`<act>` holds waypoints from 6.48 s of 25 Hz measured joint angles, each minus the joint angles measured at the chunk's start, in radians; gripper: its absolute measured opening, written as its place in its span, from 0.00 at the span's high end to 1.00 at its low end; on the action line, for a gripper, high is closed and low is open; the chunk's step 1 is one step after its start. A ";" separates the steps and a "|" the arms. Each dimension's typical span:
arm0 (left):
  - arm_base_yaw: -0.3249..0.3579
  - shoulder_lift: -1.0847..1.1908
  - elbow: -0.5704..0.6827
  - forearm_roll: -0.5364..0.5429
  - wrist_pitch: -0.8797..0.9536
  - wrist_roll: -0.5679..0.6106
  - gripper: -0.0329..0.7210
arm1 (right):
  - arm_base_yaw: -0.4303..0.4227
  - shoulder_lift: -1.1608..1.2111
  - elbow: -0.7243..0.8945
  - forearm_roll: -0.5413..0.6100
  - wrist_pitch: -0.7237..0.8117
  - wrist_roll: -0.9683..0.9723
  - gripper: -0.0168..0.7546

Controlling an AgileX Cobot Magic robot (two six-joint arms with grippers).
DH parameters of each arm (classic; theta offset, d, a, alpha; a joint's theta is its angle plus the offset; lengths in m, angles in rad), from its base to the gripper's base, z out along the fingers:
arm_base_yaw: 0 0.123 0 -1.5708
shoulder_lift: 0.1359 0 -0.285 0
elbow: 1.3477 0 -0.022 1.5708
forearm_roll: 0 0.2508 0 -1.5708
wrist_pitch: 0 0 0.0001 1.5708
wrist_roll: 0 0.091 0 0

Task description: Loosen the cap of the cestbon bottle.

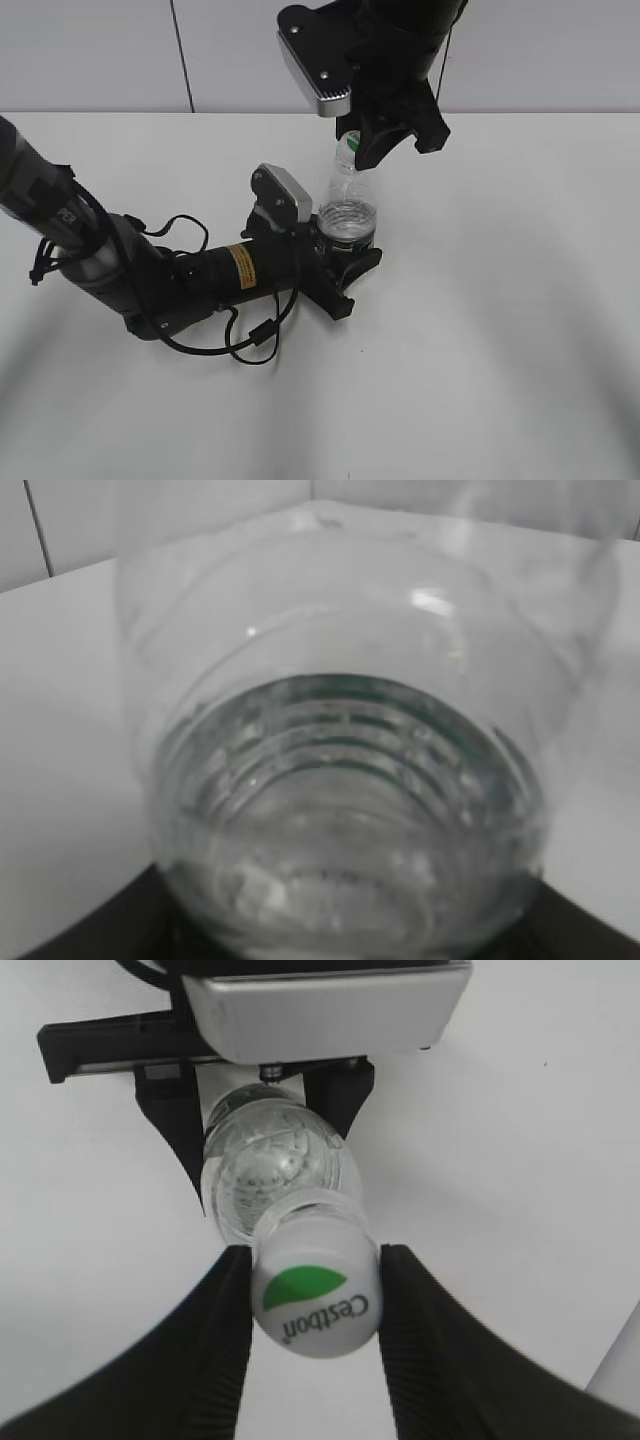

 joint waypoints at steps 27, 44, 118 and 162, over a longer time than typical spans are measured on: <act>0.000 0.000 0.000 0.011 -0.001 -0.003 0.45 | -0.145 0.003 -0.182 -0.134 0.020 1.104 0.59; 0.000 0.000 0.000 0.011 -0.001 -0.003 0.45 | -0.477 0.003 0.278 -0.006 -0.024 1.517 0.59; 0.000 -0.350 0.047 -0.008 0.122 -0.006 0.21 | -0.527 -0.135 0.705 0.090 -0.332 1.546 0.32; 0.555 -0.949 -0.257 -0.664 2.272 0.259 0.21 | -0.527 -0.604 0.564 0.037 0.007 1.546 0.32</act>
